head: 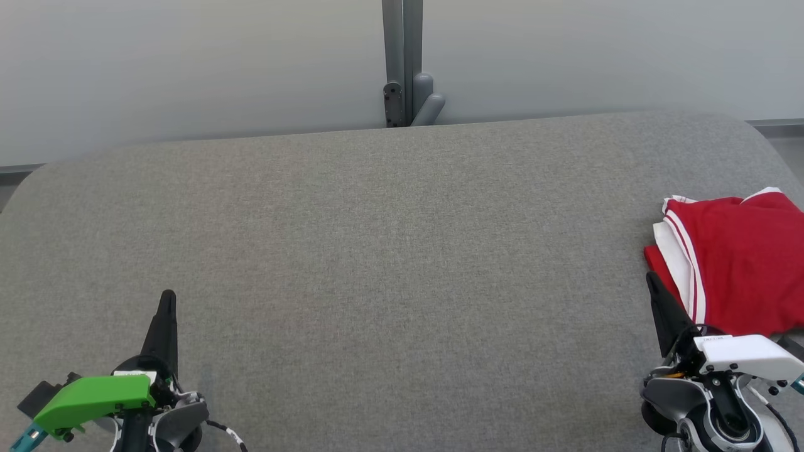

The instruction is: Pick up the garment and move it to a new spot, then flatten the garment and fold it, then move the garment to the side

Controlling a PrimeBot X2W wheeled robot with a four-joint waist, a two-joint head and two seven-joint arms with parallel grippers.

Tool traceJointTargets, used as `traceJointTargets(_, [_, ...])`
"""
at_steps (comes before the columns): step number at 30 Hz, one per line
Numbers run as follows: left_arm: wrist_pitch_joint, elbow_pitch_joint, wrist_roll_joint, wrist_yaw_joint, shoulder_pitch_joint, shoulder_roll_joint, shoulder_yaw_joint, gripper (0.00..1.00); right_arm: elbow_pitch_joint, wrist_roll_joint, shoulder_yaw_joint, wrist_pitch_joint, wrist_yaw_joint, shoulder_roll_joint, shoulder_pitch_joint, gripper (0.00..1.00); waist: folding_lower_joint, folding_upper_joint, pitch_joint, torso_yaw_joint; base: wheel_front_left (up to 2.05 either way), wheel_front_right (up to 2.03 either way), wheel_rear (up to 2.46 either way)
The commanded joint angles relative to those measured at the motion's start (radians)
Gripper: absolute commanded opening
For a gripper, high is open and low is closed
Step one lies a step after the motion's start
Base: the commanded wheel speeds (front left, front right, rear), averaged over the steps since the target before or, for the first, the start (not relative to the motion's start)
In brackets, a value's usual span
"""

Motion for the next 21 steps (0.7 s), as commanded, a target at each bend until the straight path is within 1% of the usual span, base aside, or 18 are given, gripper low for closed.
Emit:
traceJointTargets(1, [0.008,-0.007,-0.017,-0.007,-0.014,0.006,0.005,0.0,-0.007,0.018,-0.004,0.009,0.0,-0.005,-0.012,0.0,0.0,0.0,0.0,0.0,0.0,0.0,0.0])
traceJointTargets(21, [0.006,-0.006,-0.017,-0.007,-0.013,0.006,0.005,0.0,-0.007,0.019,-0.003,0.007,0.0,-0.005,-0.011,0.0,0.0,0.0,0.0,0.0,0.0,0.0,0.0])
